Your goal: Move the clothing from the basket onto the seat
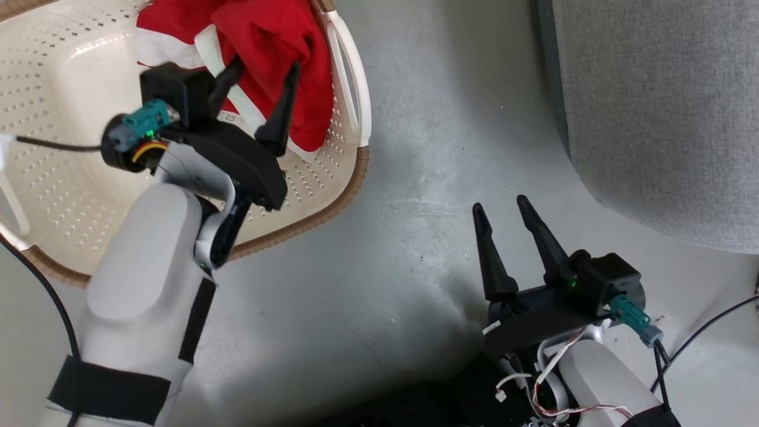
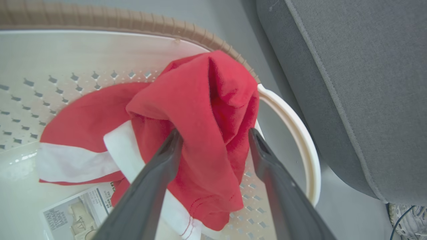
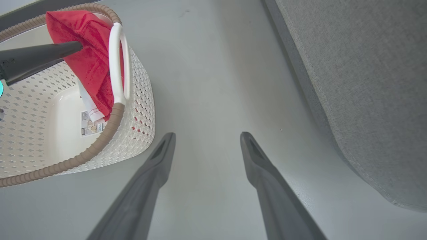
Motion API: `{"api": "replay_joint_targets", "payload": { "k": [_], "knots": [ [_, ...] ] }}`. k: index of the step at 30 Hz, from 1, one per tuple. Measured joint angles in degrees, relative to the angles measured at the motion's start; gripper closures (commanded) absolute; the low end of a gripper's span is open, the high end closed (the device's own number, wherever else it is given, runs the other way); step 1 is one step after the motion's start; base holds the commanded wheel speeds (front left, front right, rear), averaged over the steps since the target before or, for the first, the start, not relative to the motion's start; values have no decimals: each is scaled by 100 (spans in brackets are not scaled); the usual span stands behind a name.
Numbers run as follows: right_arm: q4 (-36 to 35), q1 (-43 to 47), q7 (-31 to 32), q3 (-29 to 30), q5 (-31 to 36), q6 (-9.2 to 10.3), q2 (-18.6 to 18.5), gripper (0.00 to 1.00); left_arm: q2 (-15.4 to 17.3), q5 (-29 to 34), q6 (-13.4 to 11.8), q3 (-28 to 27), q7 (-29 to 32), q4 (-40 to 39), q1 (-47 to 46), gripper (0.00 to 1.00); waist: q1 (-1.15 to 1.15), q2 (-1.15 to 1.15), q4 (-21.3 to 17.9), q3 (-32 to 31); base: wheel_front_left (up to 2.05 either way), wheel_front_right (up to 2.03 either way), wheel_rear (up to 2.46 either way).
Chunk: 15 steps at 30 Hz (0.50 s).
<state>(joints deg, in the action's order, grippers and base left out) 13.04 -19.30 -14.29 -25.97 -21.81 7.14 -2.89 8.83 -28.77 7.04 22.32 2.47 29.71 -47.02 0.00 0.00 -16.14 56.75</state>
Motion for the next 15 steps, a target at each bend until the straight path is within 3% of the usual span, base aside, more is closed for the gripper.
{"api": "replay_joint_targets", "payload": {
  "k": [10, 12, 13, 15],
  "knots": [
    [-104, -2, 0, -141, -141, 0, 5, 0, 130, 46, -155, -58, 154, 207, -205, 0, 0, 0, -125, 173, 0, 0, 0],
    [-121, -2, -1, -138, -145, 0, 5, 0, 157, 54, -158, -74, 154, 245, -220, 74, 0, 0, -144, 215, 0, 0, 0],
    [-123, -3, -1, -146, -151, 0, 5, 0, 170, 55, -166, -82, 153, 299, -225, 100, 0, 0, -161, 244, 0, 0, 0],
    [-134, -3, -1, -144, -188, 0, 7, 0, 191, 99, -175, -62, 137, 326, -225, 100, 0, 1, -167, 251, 0, 0, 0]
  ]
}}
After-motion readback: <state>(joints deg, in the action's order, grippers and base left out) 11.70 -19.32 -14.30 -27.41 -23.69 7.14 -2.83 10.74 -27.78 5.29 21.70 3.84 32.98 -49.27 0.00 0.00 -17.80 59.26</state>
